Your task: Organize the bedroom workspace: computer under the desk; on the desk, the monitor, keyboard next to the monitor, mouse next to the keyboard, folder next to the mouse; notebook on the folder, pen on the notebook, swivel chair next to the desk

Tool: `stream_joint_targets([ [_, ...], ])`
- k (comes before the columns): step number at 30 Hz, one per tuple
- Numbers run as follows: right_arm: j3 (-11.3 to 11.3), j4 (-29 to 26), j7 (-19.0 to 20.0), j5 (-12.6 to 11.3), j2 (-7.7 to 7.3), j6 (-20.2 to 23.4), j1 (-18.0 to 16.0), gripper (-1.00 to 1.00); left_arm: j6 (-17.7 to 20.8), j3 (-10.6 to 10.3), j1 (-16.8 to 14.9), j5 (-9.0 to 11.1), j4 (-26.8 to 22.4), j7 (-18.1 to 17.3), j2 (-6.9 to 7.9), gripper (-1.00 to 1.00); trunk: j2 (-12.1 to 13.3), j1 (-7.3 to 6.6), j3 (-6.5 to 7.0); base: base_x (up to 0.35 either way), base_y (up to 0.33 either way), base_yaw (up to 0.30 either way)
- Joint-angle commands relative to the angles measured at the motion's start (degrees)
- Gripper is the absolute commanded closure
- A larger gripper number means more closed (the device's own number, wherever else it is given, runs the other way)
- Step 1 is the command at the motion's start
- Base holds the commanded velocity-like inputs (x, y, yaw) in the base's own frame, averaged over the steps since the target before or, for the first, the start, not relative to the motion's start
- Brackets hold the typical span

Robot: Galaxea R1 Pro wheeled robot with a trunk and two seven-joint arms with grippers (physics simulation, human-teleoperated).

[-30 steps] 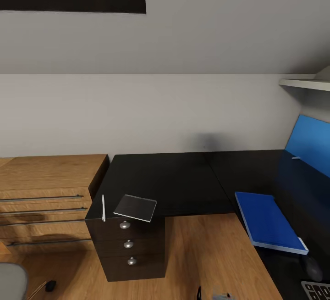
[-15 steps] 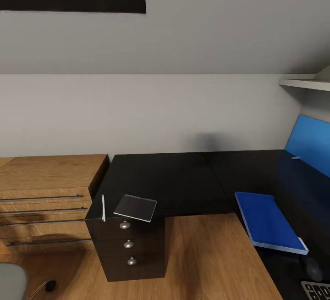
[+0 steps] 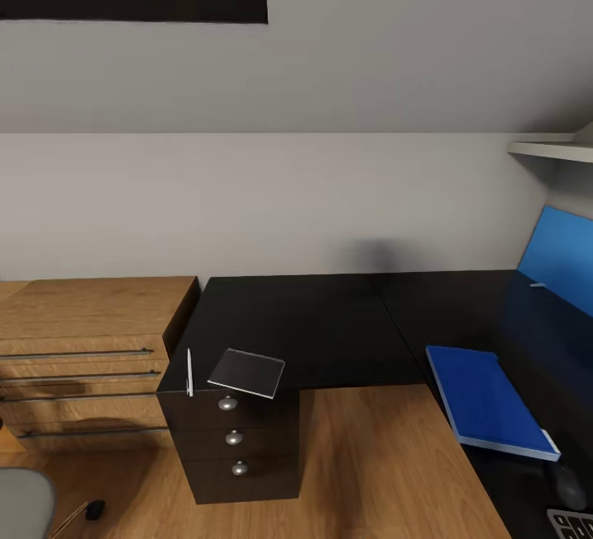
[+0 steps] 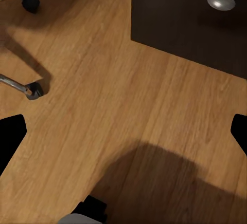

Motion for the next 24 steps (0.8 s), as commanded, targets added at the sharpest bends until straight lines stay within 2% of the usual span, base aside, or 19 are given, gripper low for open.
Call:
stream_joint_targets([
  [1,0.5,0.0,-0.3,-0.6,-0.04,-0.6,-0.1,-1.00,-0.3,-0.3,0.0,0.6,-0.1,0.3,0.05,-1.00,0.0,0.00,-0.05,0.000,0.000,0.001],
  [6,0.5,0.3,-0.3,-0.7,0.04,-2.5,-0.1,-1.00,-0.3,-0.3,0.0,0.6,0.0,0.1,0.05,-1.00,0.0,0.00,-0.05,0.000,0.103,0.155],
  [20,0.5,0.4,-0.2,-0.6,0.03,-2.6,-0.1,-1.00,-0.5,-0.6,0.0,0.4,-0.1,-0.2,0.05,-1.00,0.0,0.00,-0.29,0.000,0.304,0.265],
  [24,0.5,0.4,-0.2,-0.6,0.02,-2.6,-0.1,-1.00,-0.5,-0.6,0.0,0.3,-0.1,-0.3,0.05,-1.00,0.0,0.00,-0.52,0.000,0.164,0.210],
])
